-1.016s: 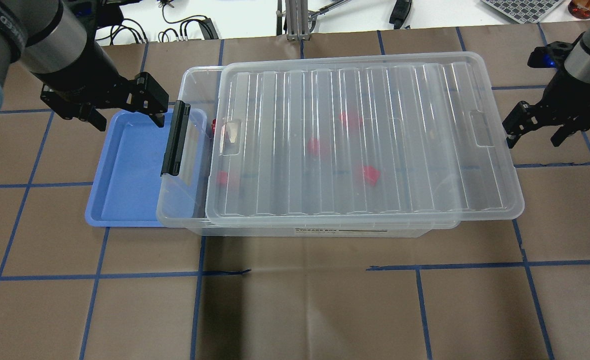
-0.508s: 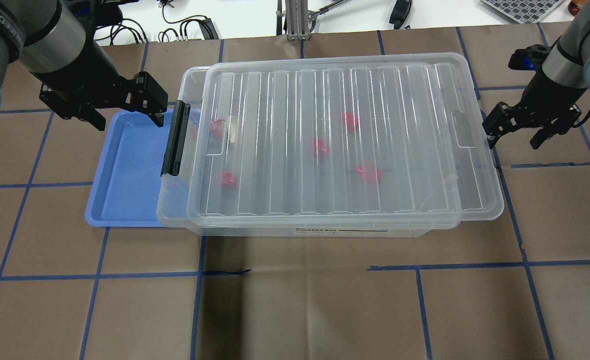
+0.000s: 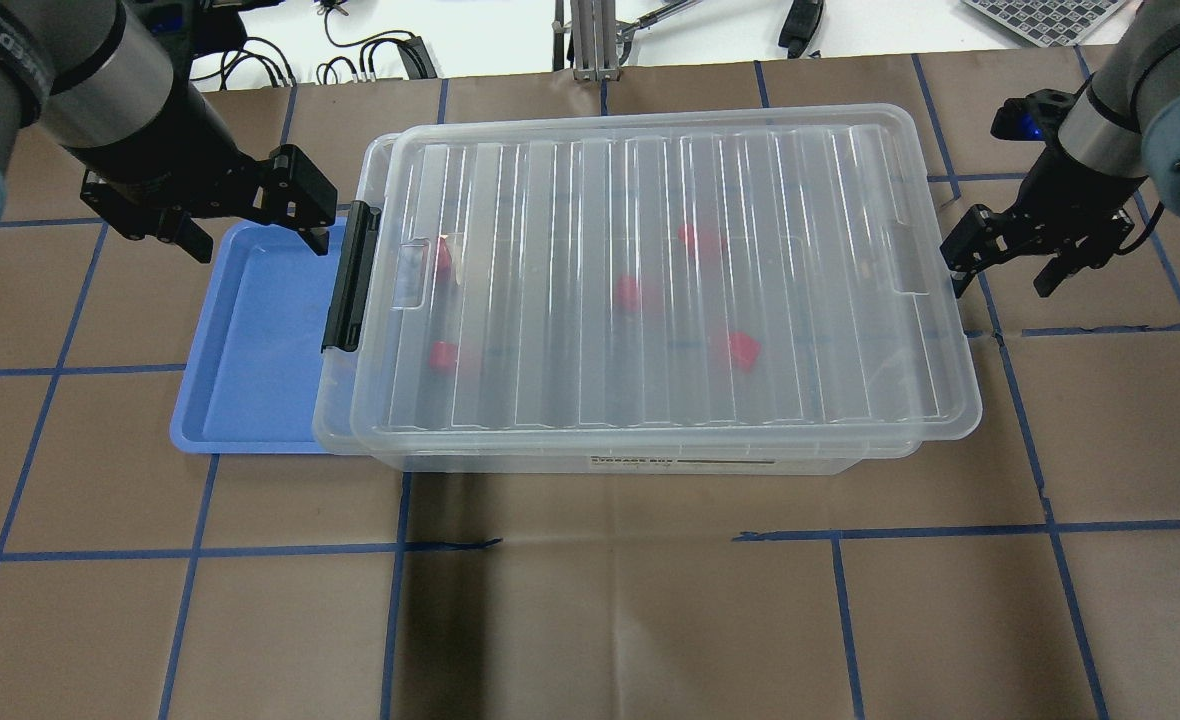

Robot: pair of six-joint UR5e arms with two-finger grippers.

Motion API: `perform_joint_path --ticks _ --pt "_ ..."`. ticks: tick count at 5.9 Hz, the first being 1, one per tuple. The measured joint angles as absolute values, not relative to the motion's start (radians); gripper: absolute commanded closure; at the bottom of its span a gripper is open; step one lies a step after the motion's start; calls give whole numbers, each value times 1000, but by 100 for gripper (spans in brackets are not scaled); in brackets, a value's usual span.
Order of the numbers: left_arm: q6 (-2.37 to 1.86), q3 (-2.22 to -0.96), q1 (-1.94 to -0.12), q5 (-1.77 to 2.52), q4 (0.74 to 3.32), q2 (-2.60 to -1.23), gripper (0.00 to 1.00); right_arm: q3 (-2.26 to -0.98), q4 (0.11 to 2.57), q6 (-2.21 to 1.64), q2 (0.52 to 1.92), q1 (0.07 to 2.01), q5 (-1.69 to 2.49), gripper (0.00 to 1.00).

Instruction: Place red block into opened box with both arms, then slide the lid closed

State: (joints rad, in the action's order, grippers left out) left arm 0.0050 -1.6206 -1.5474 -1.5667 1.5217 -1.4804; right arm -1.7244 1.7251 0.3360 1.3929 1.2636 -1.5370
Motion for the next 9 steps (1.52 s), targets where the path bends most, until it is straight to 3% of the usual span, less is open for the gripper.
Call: perform_joint_path --ticks 3,9 --pt "5 -1621 -1547 -1566 1522 -1480 2 -1701 1733 360 1390 1261 -1560 0" --pt "6 -1622 -1549 -1573 1522 -1479 2 -1443 1495 198 1503 1360 -1590 0"
